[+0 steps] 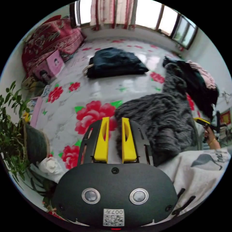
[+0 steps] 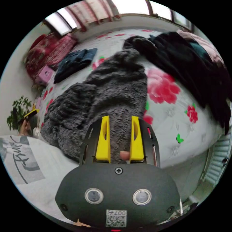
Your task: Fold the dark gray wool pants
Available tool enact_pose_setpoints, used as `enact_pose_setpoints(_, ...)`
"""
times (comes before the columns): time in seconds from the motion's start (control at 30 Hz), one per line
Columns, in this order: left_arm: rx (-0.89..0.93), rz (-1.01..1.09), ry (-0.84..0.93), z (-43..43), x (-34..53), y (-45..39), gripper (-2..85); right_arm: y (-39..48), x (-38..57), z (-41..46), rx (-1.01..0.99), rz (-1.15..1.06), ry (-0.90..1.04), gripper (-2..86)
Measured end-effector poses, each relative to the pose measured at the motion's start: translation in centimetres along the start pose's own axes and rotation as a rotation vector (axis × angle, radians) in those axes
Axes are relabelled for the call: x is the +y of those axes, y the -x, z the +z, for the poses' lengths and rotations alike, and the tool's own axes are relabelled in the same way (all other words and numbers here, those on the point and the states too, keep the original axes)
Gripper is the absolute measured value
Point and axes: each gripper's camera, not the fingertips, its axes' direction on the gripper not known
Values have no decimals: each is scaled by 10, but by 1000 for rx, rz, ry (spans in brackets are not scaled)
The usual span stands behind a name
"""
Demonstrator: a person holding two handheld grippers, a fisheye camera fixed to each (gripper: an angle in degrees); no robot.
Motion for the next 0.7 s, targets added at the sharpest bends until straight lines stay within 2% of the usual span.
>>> enact_pose_setpoints(0.07, 121, 91, 79, 26, 14, -46, 141, -11, 4, 16, -37, 21, 67, 90)
enact_pose_setpoints(0.1, 117, 129, 126, 38, 17, -58, 146, -10, 6, 30, -69, 18, 119, 88)
enact_pose_setpoints(0.17, -29, 262, 270, 84, 30, -94, 149, 2, 9, 44, -97, -24, 137, 80)
enact_pose_setpoints(0.23, -102, 385, 228, 95, 35, -104, 136, 23, 11, 46, -71, -96, 118, 71)
enact_pose_setpoints(0.33, -61, 370, 304, 108, 5, -85, 118, 63, 8, 59, -122, -273, 179, 56)
enact_pose_setpoints(0.4, -173, 417, 314, 115, -21, -73, 109, 106, 2, 74, -229, -441, 271, 48)
enact_pose_setpoints(0.43, -299, 441, 319, 118, -42, -65, 103, 119, 0, 77, -260, -485, 293, 47)
enact_pose_setpoints(0.47, -436, 417, 328, 120, -66, -52, 89, 150, -6, 80, -357, -594, 343, 46)
enact_pose_setpoints(0.5, -498, 380, 328, 118, -79, -44, 83, 187, -12, 76, -469, -723, 379, 46)
enact_pose_setpoints(0.57, -629, 184, 297, 95, -123, -15, 66, 240, -14, 61, -574, -923, 402, 48)
enact_pose_setpoints(0.6, -630, 147, 272, 86, -129, -9, 66, 268, -11, 50, -569, -1043, 393, 51)
enact_pose_setpoints(0.7, -561, 21, 119, 36, -132, 11, 70, 289, -4, 28, -510, -1203, 301, 61)
